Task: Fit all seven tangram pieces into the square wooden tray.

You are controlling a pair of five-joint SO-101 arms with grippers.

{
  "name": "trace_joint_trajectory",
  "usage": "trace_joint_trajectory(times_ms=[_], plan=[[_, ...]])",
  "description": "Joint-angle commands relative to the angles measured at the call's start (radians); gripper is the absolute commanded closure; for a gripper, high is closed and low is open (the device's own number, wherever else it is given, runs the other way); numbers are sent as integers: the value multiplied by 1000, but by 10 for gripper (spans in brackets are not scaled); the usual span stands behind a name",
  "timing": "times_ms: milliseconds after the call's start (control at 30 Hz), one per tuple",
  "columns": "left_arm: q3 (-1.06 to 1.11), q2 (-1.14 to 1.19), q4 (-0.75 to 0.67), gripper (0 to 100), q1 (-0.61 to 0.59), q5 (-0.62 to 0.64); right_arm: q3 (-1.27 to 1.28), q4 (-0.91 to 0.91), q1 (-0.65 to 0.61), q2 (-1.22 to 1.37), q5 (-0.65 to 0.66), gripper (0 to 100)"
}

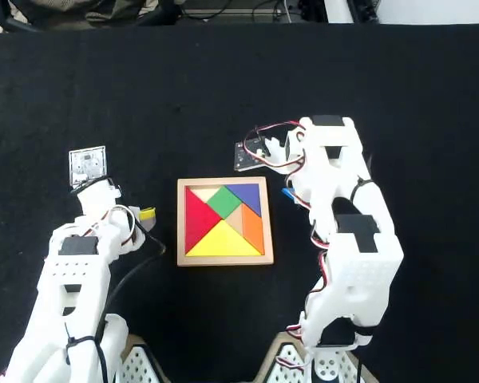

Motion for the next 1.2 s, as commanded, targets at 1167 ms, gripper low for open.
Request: trace_joint_trajectory(times_ms=[1167], plan=[[-4, -14, -15, 719, 18, 5, -170, -101, -542, -24, -574, 858]])
